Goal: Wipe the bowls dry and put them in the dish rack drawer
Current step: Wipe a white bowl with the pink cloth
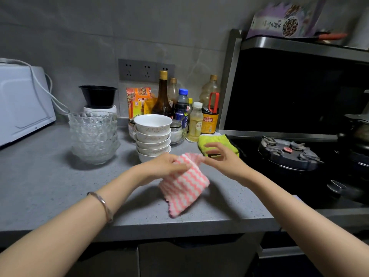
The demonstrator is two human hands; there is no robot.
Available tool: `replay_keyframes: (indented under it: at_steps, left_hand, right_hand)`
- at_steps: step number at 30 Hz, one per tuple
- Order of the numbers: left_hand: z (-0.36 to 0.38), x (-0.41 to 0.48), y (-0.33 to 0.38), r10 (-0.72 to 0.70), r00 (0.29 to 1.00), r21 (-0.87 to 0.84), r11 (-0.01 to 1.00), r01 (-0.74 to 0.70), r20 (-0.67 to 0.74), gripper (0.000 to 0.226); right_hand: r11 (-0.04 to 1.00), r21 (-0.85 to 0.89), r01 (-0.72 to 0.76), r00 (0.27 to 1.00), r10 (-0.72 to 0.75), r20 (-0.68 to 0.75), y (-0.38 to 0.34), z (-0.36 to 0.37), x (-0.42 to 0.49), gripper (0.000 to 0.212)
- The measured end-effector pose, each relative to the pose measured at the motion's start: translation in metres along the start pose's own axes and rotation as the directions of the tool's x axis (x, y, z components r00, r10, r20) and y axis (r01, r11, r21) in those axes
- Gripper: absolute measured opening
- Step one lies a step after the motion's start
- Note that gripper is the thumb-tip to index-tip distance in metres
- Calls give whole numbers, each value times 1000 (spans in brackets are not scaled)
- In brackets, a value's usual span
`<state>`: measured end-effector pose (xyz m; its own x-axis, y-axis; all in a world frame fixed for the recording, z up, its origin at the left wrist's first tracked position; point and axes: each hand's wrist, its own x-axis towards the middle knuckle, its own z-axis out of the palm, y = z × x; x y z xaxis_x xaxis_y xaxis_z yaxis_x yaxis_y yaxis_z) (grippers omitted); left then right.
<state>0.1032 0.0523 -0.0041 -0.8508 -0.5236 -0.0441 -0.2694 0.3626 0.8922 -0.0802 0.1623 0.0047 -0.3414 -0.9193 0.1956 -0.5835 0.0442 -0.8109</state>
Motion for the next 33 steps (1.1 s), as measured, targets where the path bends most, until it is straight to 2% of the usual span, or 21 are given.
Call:
replay_keyframes:
  at_steps: [1,3,5,6,8,10,14,17,19,21,25,29,31,33]
  left_hand:
    - [-4,-3,3,-7,999,-51,999,5,-45,28]
    - [-14,-12,10,-26,993,-161,987,8,-114,20]
    - [-22,-20,14,-26,987,-224,974,-11,-161,17]
    - [-26,-24,17,-30,983,-225,974,-12,-182,17]
    - [-31,-34,20,-43,977,-184,983,4,-211,18]
    - [-35,-45,23,-56,969,-153,988,19,-242,20]
    - [-49,-66,28,-83,941,-147,988,36,-327,18]
    - [-61,-76,27,-91,940,-141,989,47,-329,52]
    - [-67,-83,28,-53,945,-136,991,9,-322,62]
    - [-71,-91,29,2,943,-95,995,-36,-333,57]
    - [-71,-99,37,124,909,162,985,-63,-398,28]
    - [-73,-104,42,185,881,253,964,-78,-436,16]
    - [-76,-104,42,191,880,269,960,-76,-435,12]
    - [-78,-103,42,191,883,248,965,-88,-428,11]
  right_hand:
    - [995,43,-88,996,88,-5,-2,2,-3,55]
    - [944,166,-286,949,256,184,-10,7,-11,70]
    - [905,251,-345,901,244,358,-18,16,-18,74]
    - [894,315,-320,914,204,350,-23,21,-18,72]
    - [866,454,-210,970,125,210,-30,30,-18,62]
    - [859,504,-88,992,32,120,-40,35,-18,46]
    - [908,418,34,991,-86,105,-54,41,-17,15]
    - [932,343,113,982,-158,107,-64,44,-17,23]
    - [946,284,156,979,-186,81,-70,46,-16,28]
    - [960,202,194,976,-210,62,-78,47,-16,26]
    - [952,-42,302,952,-299,57,-90,48,-12,18]
    - [907,-235,349,937,-346,54,-98,48,-9,13]
    - [927,-202,316,949,-311,56,-101,46,-9,10]
    - [975,-43,217,969,-209,131,-101,44,-7,11]
